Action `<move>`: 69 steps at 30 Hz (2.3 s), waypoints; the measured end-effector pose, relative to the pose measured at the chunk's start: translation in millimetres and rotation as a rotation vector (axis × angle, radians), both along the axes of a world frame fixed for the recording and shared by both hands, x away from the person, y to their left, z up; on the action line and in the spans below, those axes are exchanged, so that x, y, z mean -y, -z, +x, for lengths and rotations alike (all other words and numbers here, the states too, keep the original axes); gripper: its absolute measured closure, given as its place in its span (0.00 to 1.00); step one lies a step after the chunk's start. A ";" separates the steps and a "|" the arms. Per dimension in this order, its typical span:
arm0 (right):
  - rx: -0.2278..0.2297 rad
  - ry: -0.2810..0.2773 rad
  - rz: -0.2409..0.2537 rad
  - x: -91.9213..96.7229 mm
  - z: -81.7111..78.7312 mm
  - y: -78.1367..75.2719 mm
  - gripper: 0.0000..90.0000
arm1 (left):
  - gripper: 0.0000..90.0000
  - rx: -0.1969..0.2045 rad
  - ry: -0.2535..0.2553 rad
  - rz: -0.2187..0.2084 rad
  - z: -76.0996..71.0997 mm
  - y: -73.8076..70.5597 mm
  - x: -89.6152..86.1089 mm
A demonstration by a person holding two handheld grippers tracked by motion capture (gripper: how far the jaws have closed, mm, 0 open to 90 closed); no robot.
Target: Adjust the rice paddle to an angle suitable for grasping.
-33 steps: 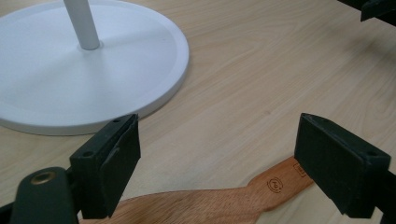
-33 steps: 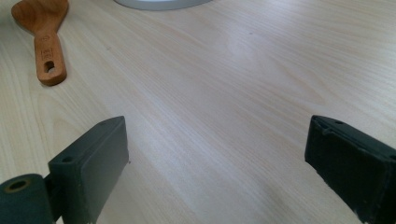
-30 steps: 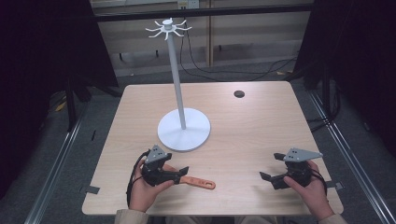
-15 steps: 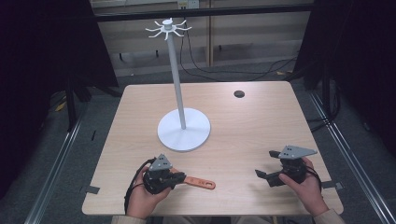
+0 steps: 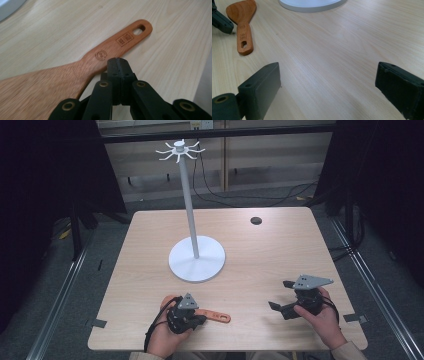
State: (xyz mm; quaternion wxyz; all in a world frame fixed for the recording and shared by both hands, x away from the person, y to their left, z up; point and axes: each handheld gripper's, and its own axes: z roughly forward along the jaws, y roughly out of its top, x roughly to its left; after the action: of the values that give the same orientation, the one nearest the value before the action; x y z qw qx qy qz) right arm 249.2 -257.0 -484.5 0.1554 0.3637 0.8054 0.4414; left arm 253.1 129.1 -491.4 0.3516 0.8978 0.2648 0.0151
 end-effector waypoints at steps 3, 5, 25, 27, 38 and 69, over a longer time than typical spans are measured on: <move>-0.003 0.008 0.002 2.8 -1.4 0.1 0.06 | 0.99 0.003 -0.003 -0.001 3.3 0.3 4.5; -0.002 0.022 -0.002 7.5 -4.4 0.0 0.06 | 0.99 0.006 -0.010 -0.004 5.6 1.0 5.6; 0.002 0.108 0.005 37.8 -24.0 0.0 0.06 | 0.96 0.039 -0.079 -0.022 32.1 4.0 19.8; 0.000 0.110 0.002 38.5 -24.8 0.0 0.06 | 0.96 0.042 -0.081 -0.016 33.0 3.8 19.8; -0.001 0.125 0.001 43.1 -29.5 1.1 0.06 | 0.95 0.050 -0.113 -0.030 42.2 5.5 20.8; 0.005 0.141 0.012 48.2 -31.5 -1.1 0.06 | 0.63 0.058 -0.130 0.084 58.9 -18.1 10.2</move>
State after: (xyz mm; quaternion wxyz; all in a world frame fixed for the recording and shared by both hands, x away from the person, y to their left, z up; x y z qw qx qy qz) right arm 217.7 -305.2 -483.3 0.1861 0.4194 0.7747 0.4351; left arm 312.0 118.8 -473.3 0.3193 0.8919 0.3113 0.0750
